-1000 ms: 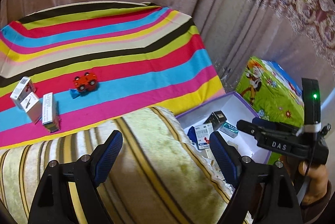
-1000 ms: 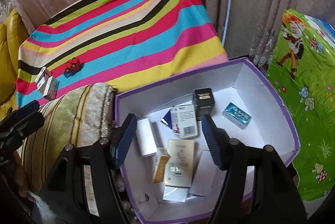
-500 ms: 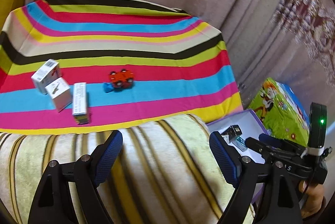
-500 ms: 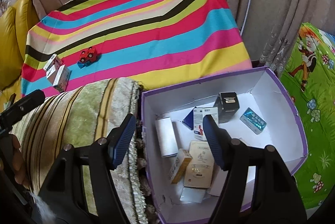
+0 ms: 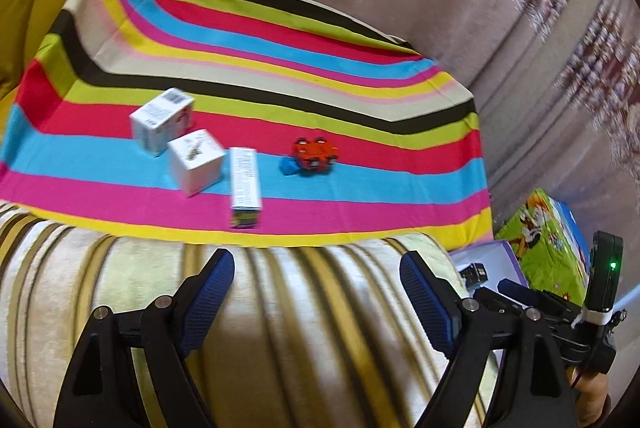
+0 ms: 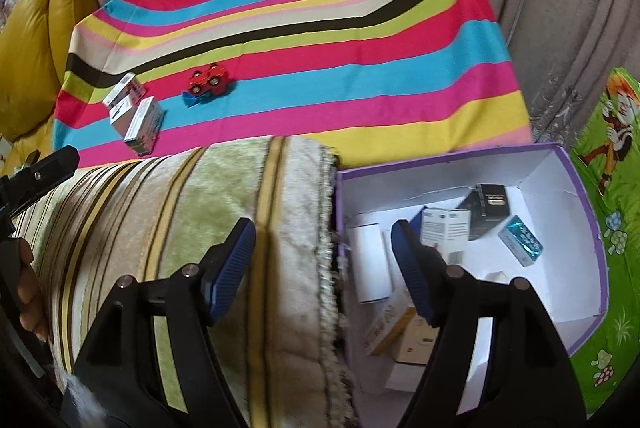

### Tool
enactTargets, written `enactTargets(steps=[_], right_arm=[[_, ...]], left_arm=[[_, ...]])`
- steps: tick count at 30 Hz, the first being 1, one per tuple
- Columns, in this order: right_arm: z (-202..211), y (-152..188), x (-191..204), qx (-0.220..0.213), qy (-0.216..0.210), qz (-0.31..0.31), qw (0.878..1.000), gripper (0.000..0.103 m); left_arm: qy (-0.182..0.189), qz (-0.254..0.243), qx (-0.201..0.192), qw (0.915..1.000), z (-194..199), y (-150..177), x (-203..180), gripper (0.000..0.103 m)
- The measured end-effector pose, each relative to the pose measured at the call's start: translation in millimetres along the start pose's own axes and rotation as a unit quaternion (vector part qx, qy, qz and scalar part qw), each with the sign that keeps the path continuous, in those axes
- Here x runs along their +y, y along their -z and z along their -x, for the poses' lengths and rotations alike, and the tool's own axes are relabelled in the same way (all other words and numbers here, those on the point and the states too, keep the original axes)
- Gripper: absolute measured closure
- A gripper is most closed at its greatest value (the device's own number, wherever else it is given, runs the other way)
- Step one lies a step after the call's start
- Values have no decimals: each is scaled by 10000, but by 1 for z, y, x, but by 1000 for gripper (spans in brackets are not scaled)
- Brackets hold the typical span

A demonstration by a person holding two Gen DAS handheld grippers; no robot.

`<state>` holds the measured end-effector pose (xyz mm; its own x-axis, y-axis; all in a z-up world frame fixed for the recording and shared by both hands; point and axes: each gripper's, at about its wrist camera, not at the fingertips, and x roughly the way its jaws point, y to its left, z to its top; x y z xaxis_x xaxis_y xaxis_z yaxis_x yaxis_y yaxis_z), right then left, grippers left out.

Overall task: Organize rigid objects
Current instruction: 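Move both empty tools back from the storage box to the striped cloth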

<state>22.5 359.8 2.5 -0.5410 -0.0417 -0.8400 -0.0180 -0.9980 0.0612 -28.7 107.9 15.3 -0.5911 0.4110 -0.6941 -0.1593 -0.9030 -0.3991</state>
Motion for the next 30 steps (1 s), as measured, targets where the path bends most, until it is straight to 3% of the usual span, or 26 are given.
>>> enactTargets(steps=[17, 30], right_arm=[[-26, -21, 40, 3, 34, 297, 9996, 25], [-57, -45, 80, 158, -5, 730, 9972, 21]], left_arm=[[-332, 519, 40, 9981, 10, -11, 71, 17], [-612, 162, 339, 9974, -11, -34, 94, 18]])
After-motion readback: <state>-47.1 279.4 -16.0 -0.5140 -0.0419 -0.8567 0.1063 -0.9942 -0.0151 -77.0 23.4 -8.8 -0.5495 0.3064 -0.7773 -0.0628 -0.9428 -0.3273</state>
